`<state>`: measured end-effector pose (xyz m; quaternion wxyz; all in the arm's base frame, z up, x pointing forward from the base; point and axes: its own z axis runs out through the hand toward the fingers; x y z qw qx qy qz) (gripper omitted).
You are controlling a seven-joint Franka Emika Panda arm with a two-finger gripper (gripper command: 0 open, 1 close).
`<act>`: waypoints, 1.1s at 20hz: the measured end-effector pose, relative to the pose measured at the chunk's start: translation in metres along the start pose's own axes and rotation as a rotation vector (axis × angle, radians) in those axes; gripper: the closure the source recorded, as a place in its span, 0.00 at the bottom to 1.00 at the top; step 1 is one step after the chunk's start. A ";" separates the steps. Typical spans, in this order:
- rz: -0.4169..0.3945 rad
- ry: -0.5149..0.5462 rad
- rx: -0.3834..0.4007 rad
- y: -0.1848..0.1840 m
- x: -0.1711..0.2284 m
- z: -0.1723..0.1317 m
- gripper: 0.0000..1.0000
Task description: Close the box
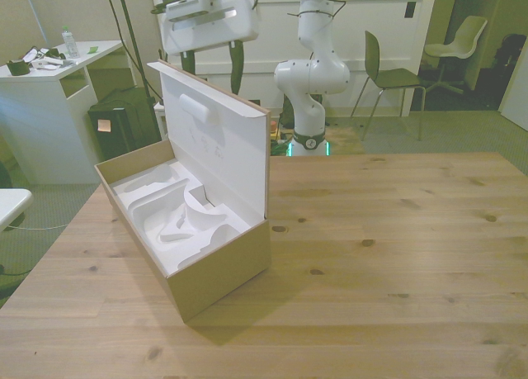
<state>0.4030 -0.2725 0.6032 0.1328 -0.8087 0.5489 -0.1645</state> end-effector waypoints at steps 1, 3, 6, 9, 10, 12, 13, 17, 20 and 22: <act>0.005 0.006 0.000 0.003 0.006 -0.002 0.00; 0.005 0.011 0.001 0.004 0.011 -0.004 0.00; -0.004 0.011 0.002 0.000 0.008 -0.004 0.00; -0.022 0.007 0.001 -0.007 0.001 -0.002 0.00; -0.027 0.004 0.000 -0.009 -0.002 -0.001 0.00; -0.036 0.000 -0.002 -0.012 -0.008 0.002 0.00; -0.042 -0.005 -0.005 -0.014 -0.011 0.005 0.00; -0.084 -0.048 -0.033 -0.023 -0.037 0.029 0.00; -0.136 -0.095 -0.069 -0.036 -0.072 0.059 0.00; -0.173 -0.127 -0.095 -0.043 -0.097 0.081 0.00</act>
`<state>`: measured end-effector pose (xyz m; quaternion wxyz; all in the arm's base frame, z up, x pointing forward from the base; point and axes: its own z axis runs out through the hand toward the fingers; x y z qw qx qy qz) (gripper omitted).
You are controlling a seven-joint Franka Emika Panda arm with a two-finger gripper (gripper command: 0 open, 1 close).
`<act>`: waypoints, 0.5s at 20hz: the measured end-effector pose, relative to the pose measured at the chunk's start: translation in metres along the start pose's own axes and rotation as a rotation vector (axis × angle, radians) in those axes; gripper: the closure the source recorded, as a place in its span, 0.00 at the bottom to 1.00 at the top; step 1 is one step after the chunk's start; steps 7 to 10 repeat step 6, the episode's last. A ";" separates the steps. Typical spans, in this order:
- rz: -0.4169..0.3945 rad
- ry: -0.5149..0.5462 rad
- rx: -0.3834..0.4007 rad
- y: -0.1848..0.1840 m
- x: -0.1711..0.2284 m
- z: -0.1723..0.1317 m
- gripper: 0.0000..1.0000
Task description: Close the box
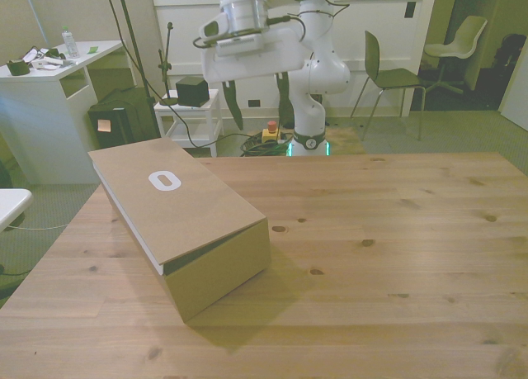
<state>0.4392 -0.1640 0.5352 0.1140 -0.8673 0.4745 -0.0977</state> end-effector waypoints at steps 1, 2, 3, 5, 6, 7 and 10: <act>-0.020 -0.015 -0.011 -0.005 -0.010 0.010 0.00; -0.041 -0.032 -0.024 -0.010 -0.020 0.019 0.00; -0.060 -0.047 -0.035 -0.013 -0.030 0.027 0.00; -0.098 -0.069 -0.057 -0.019 -0.049 0.040 0.00; -0.114 -0.079 -0.067 -0.020 -0.058 0.046 0.00; -0.114 -0.079 -0.067 -0.020 -0.058 0.046 0.00; -0.114 -0.079 -0.067 -0.020 -0.058 0.046 0.00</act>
